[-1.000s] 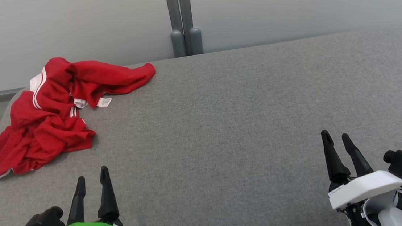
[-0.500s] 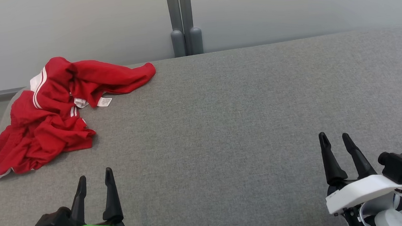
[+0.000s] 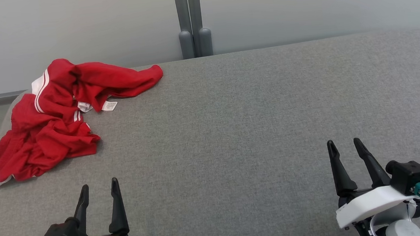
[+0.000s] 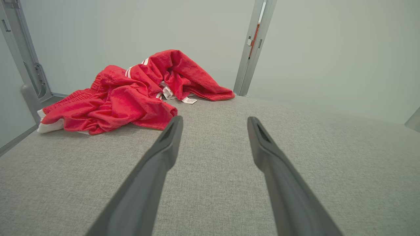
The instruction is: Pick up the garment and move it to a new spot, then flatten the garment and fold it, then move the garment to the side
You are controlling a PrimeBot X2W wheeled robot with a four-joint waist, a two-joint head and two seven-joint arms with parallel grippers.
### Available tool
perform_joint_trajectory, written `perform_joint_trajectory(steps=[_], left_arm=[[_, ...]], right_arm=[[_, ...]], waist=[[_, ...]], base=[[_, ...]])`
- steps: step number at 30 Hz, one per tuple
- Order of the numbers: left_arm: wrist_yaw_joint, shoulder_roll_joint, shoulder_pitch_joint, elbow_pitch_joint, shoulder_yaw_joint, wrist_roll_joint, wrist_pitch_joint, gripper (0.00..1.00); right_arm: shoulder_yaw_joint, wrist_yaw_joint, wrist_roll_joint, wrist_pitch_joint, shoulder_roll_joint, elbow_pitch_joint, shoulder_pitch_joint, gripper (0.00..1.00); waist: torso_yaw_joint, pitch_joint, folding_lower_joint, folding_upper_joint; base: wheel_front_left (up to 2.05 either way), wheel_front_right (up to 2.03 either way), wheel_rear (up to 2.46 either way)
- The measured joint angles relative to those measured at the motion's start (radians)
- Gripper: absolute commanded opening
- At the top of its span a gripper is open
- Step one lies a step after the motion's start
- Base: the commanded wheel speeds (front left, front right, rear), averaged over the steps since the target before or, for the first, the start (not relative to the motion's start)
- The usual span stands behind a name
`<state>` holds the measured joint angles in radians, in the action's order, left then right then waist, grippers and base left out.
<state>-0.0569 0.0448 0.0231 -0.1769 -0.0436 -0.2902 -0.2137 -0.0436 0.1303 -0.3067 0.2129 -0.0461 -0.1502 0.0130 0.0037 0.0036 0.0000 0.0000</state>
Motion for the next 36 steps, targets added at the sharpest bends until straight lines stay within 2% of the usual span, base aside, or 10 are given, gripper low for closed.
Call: perform_joint_trajectory(steps=[26,36], left_arm=[[0.021,0.002,0.001,-0.015,-0.021,0.144,-0.047,1.0],[0.023,0.002,0.001,-0.026,-0.021,0.143,-0.05,1.0]], right_arm=[[-0.027,0.0,0.175,0.048,-0.002,0.016,-0.006,1.0],[-0.029,0.0,0.178,0.05,-0.002,0.016,-0.007,1.0]], waist=[[0.002,0.003,0.0,0.0],[0.003,0.0,0.0,0.0]], base=[[0.0,0.0,0.0],[0.0,0.0,0.0]])
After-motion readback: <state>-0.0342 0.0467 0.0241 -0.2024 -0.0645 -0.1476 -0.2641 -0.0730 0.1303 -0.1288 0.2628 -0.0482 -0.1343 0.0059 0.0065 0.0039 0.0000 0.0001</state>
